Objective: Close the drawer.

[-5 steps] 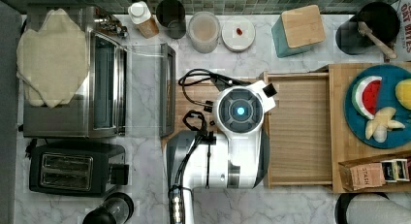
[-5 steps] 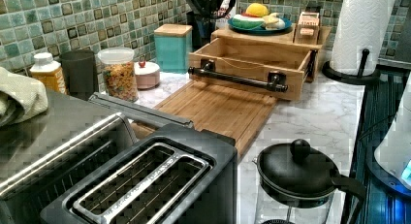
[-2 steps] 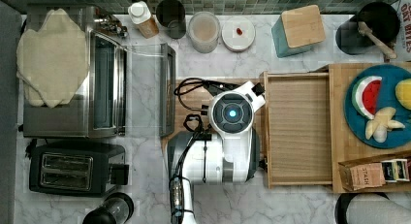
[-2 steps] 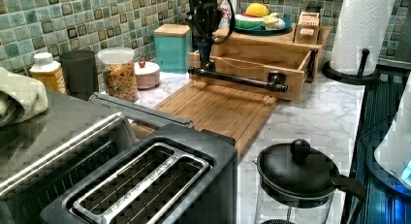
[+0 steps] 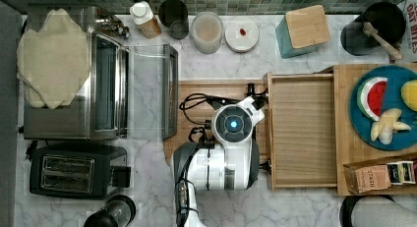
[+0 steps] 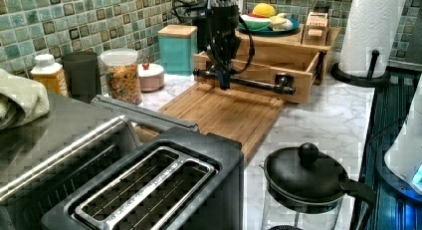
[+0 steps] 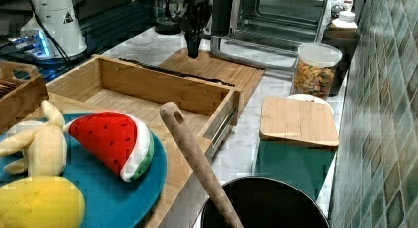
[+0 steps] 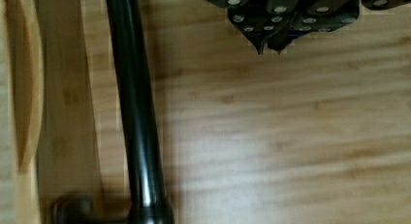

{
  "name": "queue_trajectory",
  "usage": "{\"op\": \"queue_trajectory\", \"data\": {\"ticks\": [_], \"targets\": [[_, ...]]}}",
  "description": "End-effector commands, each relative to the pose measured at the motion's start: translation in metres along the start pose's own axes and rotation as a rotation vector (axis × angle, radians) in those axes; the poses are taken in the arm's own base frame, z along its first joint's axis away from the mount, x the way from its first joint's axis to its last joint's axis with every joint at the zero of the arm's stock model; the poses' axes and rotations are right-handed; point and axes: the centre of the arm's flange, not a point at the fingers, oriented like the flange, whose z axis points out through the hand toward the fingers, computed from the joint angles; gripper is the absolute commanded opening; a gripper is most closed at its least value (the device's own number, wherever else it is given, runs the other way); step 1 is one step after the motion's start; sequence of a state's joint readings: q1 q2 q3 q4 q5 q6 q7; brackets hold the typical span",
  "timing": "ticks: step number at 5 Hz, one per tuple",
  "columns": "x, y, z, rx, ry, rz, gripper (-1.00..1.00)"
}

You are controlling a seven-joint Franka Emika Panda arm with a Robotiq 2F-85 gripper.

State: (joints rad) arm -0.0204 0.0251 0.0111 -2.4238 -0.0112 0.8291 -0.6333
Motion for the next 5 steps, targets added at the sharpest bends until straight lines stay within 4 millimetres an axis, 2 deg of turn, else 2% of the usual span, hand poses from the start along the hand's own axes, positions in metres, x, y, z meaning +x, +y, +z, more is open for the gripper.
{"op": "queue_trajectory", "data": {"ticks": [1,2,3,4,5], "targets": [[-0.002,0.023,0.001,-0.059,0.175,-0.044,-1.00],[0.011,0.037,0.009,-0.070,0.168,-0.077,-1.00],[0.028,0.042,0.018,-0.076,0.107,-0.062,-1.00],[0.031,0.052,0.021,-0.081,0.101,-0.014,-1.00],[0.025,0.068,0.003,-0.120,0.158,0.030,-1.00]]}}
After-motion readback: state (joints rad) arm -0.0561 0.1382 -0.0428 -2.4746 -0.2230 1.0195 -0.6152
